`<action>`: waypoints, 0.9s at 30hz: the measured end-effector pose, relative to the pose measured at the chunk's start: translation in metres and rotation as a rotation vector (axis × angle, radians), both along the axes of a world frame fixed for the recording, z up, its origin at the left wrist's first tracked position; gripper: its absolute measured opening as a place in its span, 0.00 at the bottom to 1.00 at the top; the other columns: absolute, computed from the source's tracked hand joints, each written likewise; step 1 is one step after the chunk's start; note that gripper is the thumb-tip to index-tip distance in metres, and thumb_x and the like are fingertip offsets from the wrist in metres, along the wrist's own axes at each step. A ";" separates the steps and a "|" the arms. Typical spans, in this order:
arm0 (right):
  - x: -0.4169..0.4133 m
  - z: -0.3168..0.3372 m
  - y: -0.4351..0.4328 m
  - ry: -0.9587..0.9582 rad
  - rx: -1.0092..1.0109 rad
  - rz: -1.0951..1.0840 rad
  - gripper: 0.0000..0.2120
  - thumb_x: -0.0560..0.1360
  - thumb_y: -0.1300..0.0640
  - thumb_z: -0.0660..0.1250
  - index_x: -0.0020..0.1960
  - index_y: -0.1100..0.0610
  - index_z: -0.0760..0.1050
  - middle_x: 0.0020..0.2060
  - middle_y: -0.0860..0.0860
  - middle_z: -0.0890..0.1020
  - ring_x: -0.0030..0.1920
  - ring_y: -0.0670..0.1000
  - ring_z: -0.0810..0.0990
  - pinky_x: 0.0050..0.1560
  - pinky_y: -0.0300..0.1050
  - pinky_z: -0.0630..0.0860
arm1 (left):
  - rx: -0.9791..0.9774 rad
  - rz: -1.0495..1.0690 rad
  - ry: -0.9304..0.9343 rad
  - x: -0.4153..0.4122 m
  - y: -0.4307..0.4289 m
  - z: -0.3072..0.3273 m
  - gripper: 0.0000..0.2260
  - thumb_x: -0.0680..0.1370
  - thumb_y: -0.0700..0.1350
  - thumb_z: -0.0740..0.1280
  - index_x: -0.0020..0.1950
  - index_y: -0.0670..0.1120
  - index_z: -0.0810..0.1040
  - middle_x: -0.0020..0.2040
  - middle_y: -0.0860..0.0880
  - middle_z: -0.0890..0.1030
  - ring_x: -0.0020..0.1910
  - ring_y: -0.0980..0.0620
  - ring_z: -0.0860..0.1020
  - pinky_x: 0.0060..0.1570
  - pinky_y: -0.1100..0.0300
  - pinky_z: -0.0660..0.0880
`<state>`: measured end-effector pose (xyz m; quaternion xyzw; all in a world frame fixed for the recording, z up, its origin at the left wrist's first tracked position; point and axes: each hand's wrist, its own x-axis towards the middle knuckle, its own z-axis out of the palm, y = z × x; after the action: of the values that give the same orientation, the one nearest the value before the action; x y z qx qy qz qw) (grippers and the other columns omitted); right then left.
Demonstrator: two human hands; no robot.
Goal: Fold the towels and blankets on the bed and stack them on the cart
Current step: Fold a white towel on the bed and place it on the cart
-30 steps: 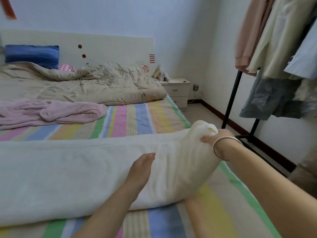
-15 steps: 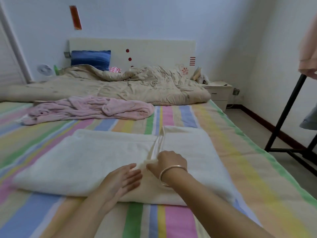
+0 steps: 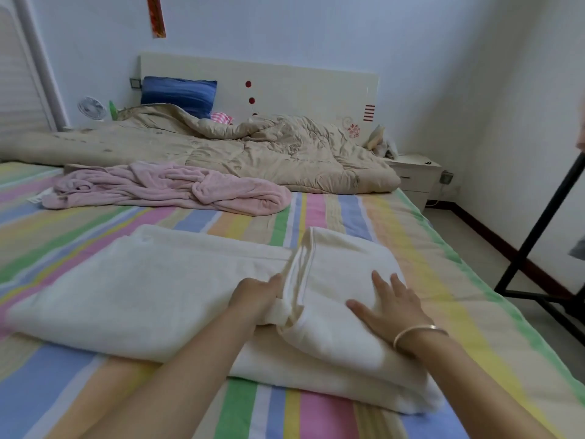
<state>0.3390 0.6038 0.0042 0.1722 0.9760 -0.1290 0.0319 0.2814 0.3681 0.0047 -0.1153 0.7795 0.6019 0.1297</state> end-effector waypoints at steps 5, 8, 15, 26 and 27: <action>0.009 -0.006 -0.003 0.017 -0.018 0.040 0.45 0.69 0.25 0.54 0.77 0.41 0.40 0.78 0.48 0.40 0.77 0.60 0.42 0.74 0.58 0.53 | -0.295 -0.153 0.021 -0.007 0.040 0.006 0.39 0.69 0.66 0.71 0.67 0.38 0.70 0.60 0.45 0.77 0.56 0.44 0.78 0.54 0.55 0.76; 0.010 -0.006 -0.003 0.017 -0.011 0.046 0.45 0.69 0.24 0.54 0.77 0.41 0.40 0.78 0.48 0.40 0.77 0.60 0.42 0.74 0.59 0.53 | -0.412 -0.185 0.148 -0.003 0.056 0.009 0.32 0.72 0.56 0.72 0.70 0.44 0.67 0.64 0.47 0.76 0.60 0.44 0.76 0.55 0.55 0.74; 0.004 -0.010 -0.032 0.055 0.126 0.103 0.42 0.69 0.23 0.47 0.77 0.40 0.41 0.78 0.48 0.40 0.77 0.58 0.38 0.73 0.64 0.45 | -0.315 -0.136 0.243 -0.004 0.022 -0.014 0.34 0.74 0.51 0.71 0.76 0.55 0.59 0.68 0.52 0.73 0.65 0.45 0.74 0.63 0.52 0.72; -0.003 0.006 -0.086 0.048 0.098 0.154 0.37 0.75 0.29 0.44 0.78 0.45 0.43 0.78 0.50 0.42 0.77 0.57 0.38 0.74 0.63 0.37 | 0.293 0.305 0.152 0.035 -0.085 -0.033 0.05 0.80 0.39 0.64 0.54 0.44 0.76 0.52 0.44 0.80 0.44 0.50 0.81 0.39 0.54 0.80; -0.002 0.004 -0.106 0.056 0.082 0.208 0.37 0.75 0.29 0.43 0.78 0.45 0.42 0.78 0.50 0.42 0.77 0.56 0.38 0.73 0.62 0.36 | 0.366 0.363 0.120 0.043 -0.103 -0.035 0.05 0.81 0.38 0.63 0.55 0.42 0.75 0.50 0.43 0.80 0.42 0.49 0.81 0.34 0.57 0.79</action>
<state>0.3375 0.4979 0.0086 0.0673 0.9936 -0.0897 0.0107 0.3240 0.2654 -0.0302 -0.1921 0.6307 0.7518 -0.0083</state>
